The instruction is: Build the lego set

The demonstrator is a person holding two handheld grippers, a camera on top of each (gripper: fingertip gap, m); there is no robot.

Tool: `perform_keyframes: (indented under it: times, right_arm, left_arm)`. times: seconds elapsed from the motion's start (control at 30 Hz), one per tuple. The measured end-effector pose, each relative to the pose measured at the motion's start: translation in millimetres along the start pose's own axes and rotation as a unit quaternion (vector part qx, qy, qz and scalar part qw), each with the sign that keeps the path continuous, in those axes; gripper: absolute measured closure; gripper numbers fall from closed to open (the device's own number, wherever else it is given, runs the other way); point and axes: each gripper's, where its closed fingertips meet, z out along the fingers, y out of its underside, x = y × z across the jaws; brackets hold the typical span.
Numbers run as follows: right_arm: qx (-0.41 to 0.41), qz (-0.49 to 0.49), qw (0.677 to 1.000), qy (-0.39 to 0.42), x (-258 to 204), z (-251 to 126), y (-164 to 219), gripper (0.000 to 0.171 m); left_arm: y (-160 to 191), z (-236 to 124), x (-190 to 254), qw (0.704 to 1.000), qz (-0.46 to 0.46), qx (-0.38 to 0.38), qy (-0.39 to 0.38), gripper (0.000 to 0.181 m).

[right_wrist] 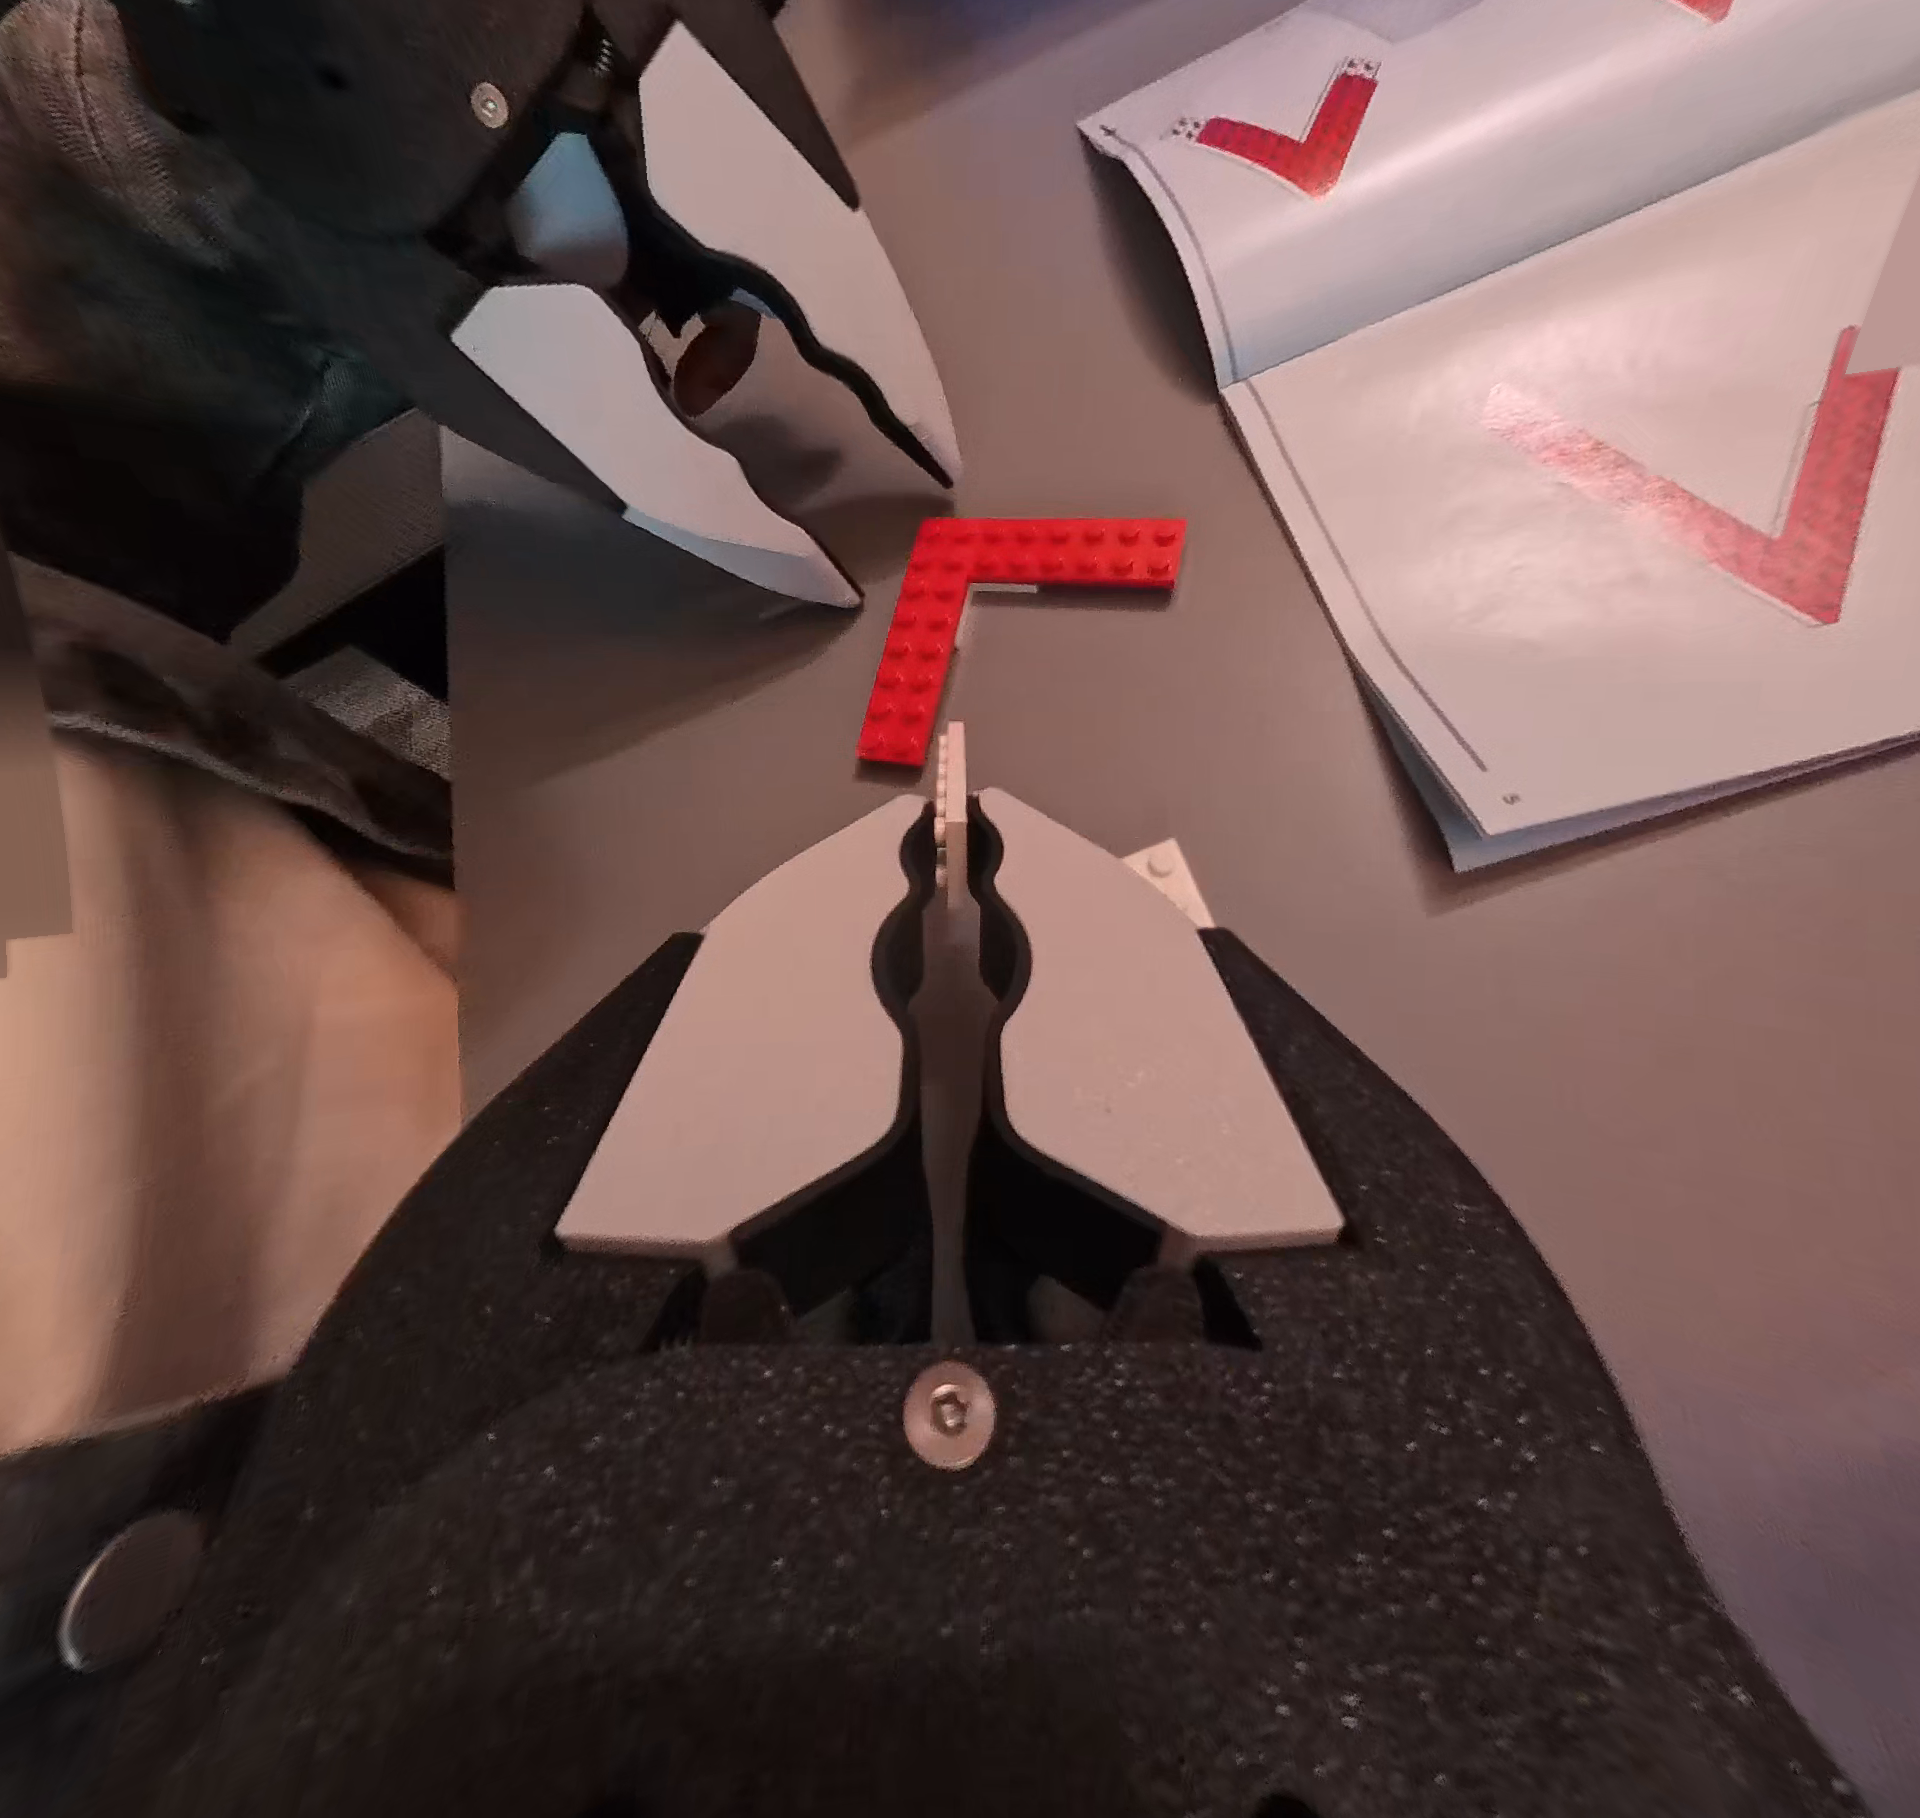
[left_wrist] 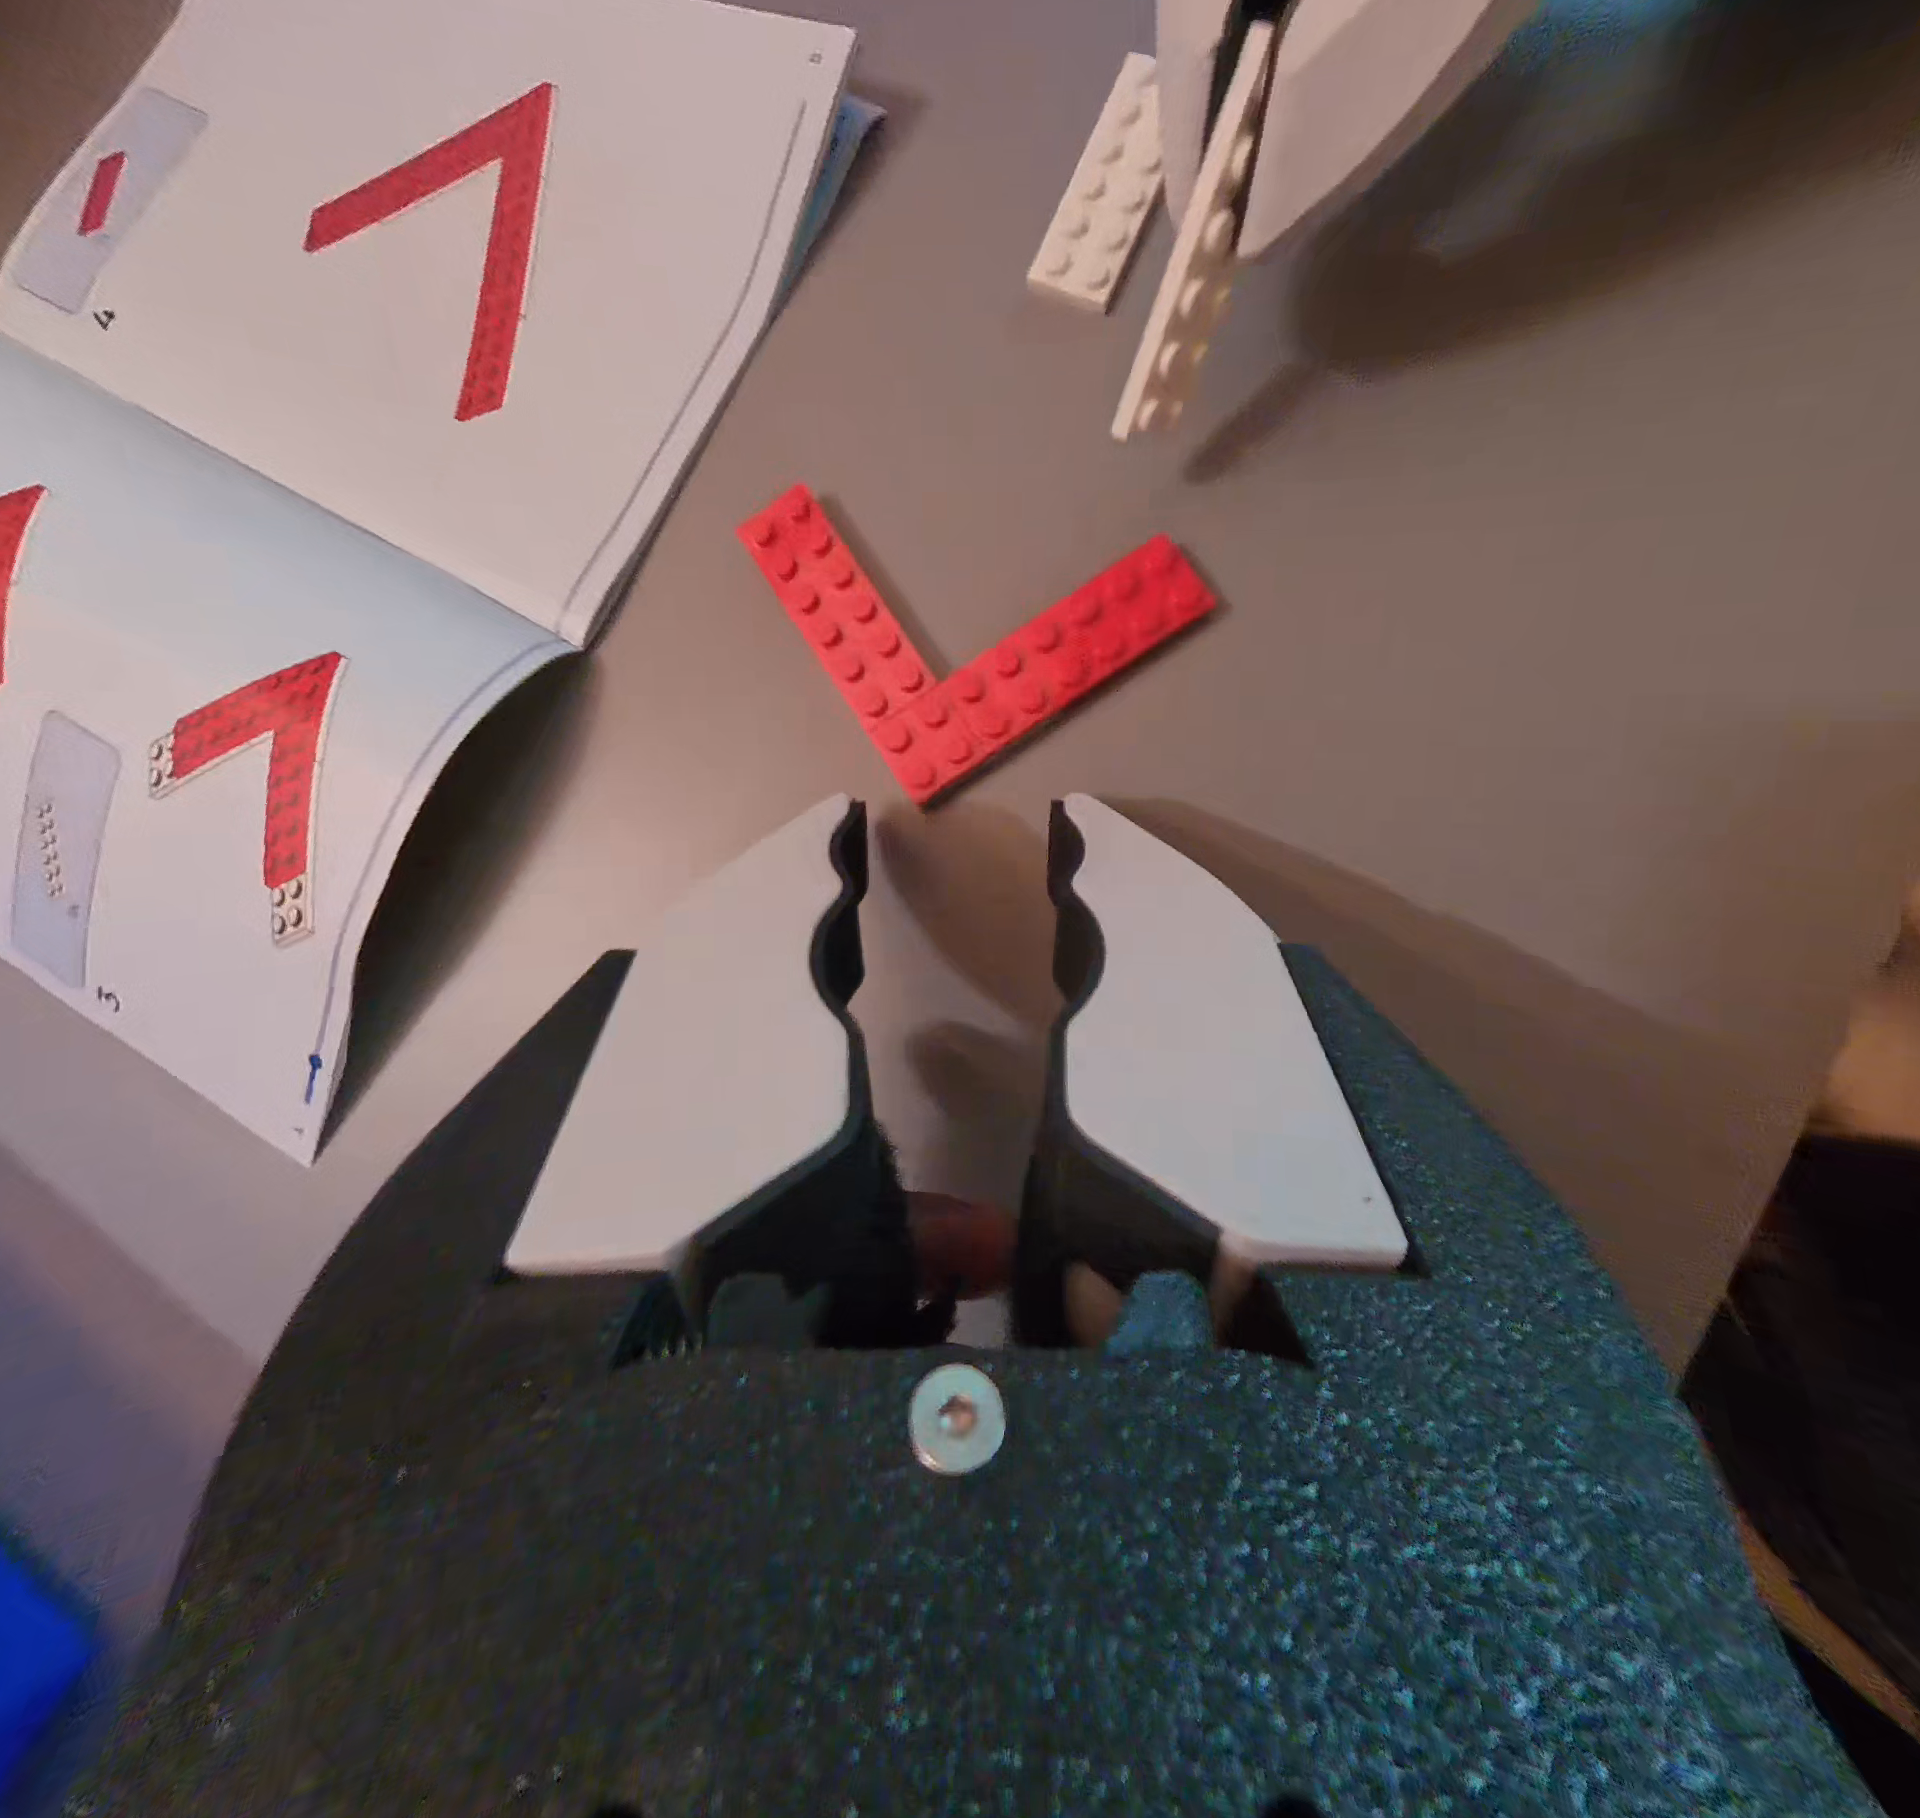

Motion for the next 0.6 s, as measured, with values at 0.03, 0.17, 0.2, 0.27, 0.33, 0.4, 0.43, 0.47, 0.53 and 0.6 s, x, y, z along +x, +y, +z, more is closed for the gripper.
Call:
perform_keyframes:
  times: [0.03,0.17,0.2,0.27,0.33,0.4,0.43,0.47,0.53,0.6]
  right_arm:
    - [-0.010,0.007,1.000,0.000,0.3,4.8,0.8,0.166]
    - [-0.024,0.030,0.999,-0.014,-6.5,18.3,-0.8,0.167]
    - [-0.026,0.032,0.999,-0.028,-12.5,20.5,-0.6,0.167]
    - [-0.028,0.035,0.997,-0.061,-28.8,25.4,0.6,0.167]
    - [-0.031,0.035,0.997,-0.066,-35.4,26.7,3.4,0.167]
    - [-0.012,0.040,0.997,-0.063,-34.3,20.4,0.0,0.167]
    - [0.001,0.048,0.997,-0.060,-32.0,15.7,-2.3,0.167]
    - [0.010,0.056,0.997,-0.055,-29.0,11.1,-3.6,0.167]
    - [0.018,0.063,0.997,-0.036,-22.5,3.2,-2.9,0.166]
    - [0.024,0.062,0.998,-0.021,-19.8,-3.3,-1.7,0.166]
  left_arm:
    - [-1.3,1.8,-1.5,1.000,0.000,0.002,0.007,0.150]
    - [-5.4,6.1,0.8,0.998,0.013,0.017,0.054,0.155]
    - [-5.2,6.0,1.3,0.998,0.019,0.019,0.062,0.155]
    - [-2.4,3.8,2.0,0.996,0.030,0.015,0.078,0.155]
    - [-0.4,-1.1,-0.5,0.996,0.034,0.018,0.086,0.153]
    - [-10.4,-6.7,-3.2,0.994,0.019,0.049,0.095,0.148]
    - [-18.1,-7.9,-3.8,0.993,0.011,0.064,0.100,0.143]
    - [-26.0,-6.9,-4.4,0.992,0.004,0.075,0.101,0.141]
    - [-35.1,3.8,-5.3,0.993,0.008,0.066,0.092,0.143]
    - [-33.0,17.8,-4.2,0.995,0.031,0.023,0.087,0.144]
